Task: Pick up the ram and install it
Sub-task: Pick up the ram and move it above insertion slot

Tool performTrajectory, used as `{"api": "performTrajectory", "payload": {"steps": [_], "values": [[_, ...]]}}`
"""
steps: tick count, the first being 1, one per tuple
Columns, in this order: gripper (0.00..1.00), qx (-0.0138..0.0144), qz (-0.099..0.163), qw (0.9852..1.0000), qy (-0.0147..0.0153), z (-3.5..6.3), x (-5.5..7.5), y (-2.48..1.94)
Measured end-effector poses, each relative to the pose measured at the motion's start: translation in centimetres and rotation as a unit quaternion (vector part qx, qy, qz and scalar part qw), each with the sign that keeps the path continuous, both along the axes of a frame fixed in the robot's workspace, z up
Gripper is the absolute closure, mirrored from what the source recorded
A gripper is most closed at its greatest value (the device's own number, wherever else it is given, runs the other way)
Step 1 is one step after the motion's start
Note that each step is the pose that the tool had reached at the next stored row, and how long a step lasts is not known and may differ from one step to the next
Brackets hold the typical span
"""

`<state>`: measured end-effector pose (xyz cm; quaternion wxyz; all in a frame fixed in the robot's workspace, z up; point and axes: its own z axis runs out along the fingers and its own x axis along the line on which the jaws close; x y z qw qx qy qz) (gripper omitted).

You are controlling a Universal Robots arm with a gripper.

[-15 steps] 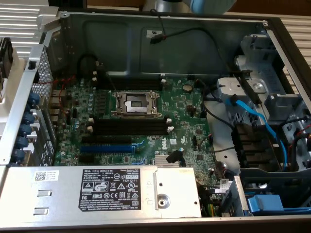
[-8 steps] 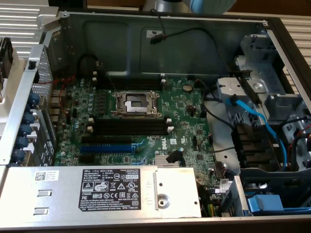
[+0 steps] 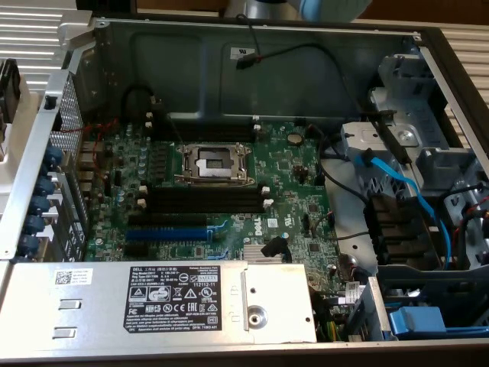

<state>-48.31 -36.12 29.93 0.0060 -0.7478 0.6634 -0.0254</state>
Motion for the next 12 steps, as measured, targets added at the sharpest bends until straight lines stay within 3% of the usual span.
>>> {"api": "performTrajectory", "payload": {"steps": [2,5,12], "values": [[0.90,0.0000,0.000,1.0000,-0.0029,-0.23,0.0,-0.40],[0.90,0.0000,0.000,1.0000,-0.0056,-0.72,0.0,-0.47],[0.90,0.0000,0.000,1.0000,-0.0074,-1.99,0.1,-0.49]]}}
